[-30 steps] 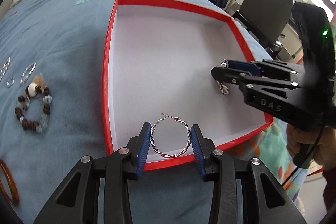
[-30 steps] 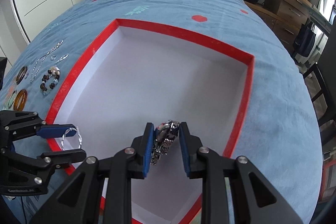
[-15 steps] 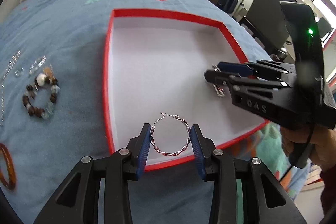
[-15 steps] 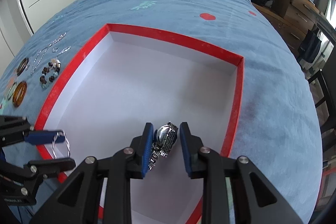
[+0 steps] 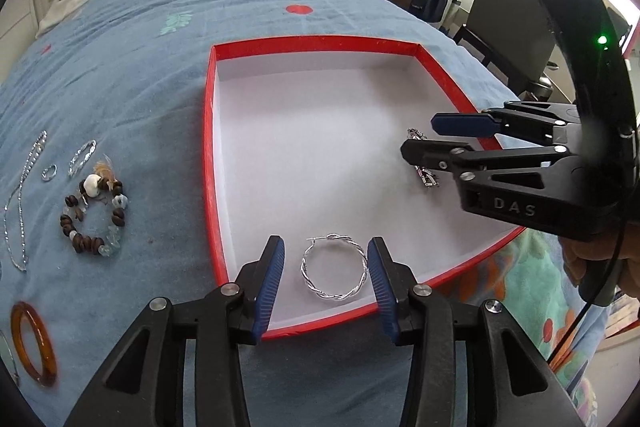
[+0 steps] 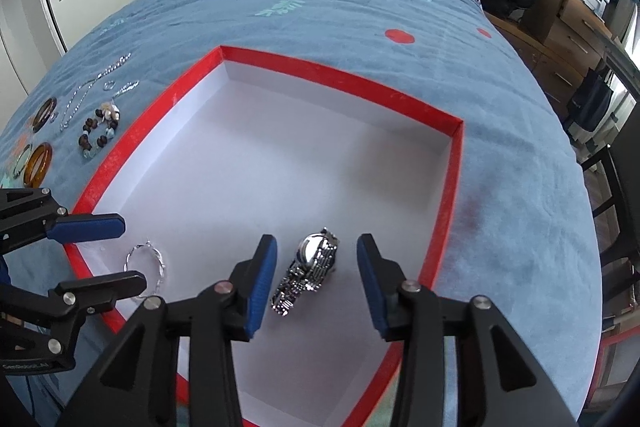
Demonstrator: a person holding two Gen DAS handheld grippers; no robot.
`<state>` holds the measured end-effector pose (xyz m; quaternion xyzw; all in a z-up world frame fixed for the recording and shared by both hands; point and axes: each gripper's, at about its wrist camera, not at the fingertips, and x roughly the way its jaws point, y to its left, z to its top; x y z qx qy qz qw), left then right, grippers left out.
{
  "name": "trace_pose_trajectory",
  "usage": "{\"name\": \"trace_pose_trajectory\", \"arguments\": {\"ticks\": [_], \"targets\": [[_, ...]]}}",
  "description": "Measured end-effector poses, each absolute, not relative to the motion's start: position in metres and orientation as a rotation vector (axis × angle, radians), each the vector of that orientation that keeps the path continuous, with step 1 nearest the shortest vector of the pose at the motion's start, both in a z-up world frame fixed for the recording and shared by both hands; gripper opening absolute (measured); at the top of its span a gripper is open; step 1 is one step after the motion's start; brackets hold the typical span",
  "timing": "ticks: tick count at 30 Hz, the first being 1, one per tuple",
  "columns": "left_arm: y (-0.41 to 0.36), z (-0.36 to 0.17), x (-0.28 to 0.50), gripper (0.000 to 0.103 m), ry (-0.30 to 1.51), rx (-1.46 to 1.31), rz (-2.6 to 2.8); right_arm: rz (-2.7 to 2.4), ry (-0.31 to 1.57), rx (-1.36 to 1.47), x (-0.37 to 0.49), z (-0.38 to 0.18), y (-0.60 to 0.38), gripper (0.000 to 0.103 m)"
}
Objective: Organize jewelry
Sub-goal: 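Withdraw both open tools from the box back over the jewelry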
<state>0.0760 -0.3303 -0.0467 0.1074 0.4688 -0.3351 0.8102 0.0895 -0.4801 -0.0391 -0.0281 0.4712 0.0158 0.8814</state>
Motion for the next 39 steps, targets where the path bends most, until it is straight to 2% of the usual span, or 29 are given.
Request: {"name": "trace_pose_trajectory", "arguments": {"ticks": [7, 12, 18, 24, 32, 39], "targets": [[-0.327, -0.031, 0.072, 0.060, 0.951, 0.230, -0.711, 0.011, 0.966, -0.030, 0.075, -0.027, -0.484, 0.040], [-0.316, -0.008, 0.066, 0.063, 0.904, 0.212, -0.709, -0.030, 0.942, 0.001, 0.053, -0.009, -0.489, 0.041], [-0.286, 0.027, 0.046, 0.073, 0.838, 0.190, -0.691, -0.073, 0.891, 0.044, 0.019, 0.022, -0.485, 0.040], [-0.226, 0.042, 0.023, 0.077, 0.805, 0.185, -0.628, -0.069, 0.829, 0.070, -0.015, 0.051, -0.454, 0.040], [-0.105, 0.049, 0.005, 0.084, 0.782, 0.172, -0.462, -0.025, 0.737, 0.076, -0.049, 0.085, -0.392, 0.040], [0.001, 0.045, 0.000, 0.088, 0.786, 0.130, -0.279, 0.003, 0.706, 0.107, -0.063, 0.086, -0.338, 0.040]]}}
